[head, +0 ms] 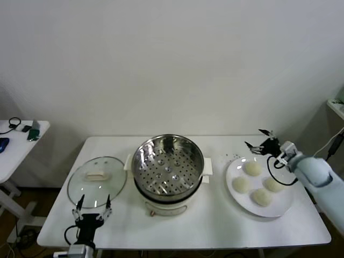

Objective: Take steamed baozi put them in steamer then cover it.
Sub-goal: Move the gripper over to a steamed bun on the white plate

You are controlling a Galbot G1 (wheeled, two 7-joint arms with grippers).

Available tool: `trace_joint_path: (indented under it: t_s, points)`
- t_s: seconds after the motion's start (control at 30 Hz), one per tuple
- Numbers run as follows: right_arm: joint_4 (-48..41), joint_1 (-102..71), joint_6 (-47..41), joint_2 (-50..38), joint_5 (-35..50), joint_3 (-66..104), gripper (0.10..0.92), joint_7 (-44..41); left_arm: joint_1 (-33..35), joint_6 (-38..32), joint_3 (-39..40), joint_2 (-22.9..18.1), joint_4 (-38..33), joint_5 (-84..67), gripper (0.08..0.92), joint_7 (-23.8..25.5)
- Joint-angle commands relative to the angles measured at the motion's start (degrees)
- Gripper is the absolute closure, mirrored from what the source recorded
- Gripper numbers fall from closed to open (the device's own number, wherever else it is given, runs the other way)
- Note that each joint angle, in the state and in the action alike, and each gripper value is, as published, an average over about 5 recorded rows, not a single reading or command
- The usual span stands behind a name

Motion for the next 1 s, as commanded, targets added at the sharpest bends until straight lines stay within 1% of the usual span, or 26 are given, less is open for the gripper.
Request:
trace_joint_path:
  t_s: [0.03, 0.17, 0.3, 0.47, 0.6, 0.83, 1.0]
  points:
    - [-9.8, 43.9, 4.9, -5.4, -8.2, -51.3, 0.203, -28.0, 0.2, -0.1, -0.2, 0.2, -0.1, -0.1, 0.177, 0.0]
    - [-12.8, 49.9, 6.3, -1.8, -7.4, -60.1, 0.203, -30.3, 0.2, -0.3, -0.2, 0.2, 0.1, -0.2, 0.177, -0.1]
    - [-15.5, 49.6, 4.8, 2.1, -5.2, -61.7, 0.203, -30.2, -0.1, -0.5, -0.2, 0.1, 0.7, -0.4, 0.177, -0.1]
    - [-19.3, 42.7, 2.1, 7.1, -4.2, -58.1, 0.203, -28.8, -0.4, -0.5, -0.3, 0.1, 1.2, -0.6, 0.177, -0.1]
    - [-24.3, 37.1, 1.5, 11.6, -4.5, -53.7, 0.203, -27.5, -0.3, -0.6, -0.7, 0.3, 1.3, -0.9, 0.177, -0.1]
    - [-32.8, 30.4, 3.1, 18.6, -6.4, -47.2, 0.203, -27.0, -0.4, -0.6, -1.4, 0.8, 1.8, -1.4, 0.177, -0.1]
    - [-37.4, 27.9, 5.4, 21.6, -8.5, -44.7, 0.203, -27.3, -0.7, -0.8, -1.4, 0.9, 2.7, -1.3, 0.177, -0.1]
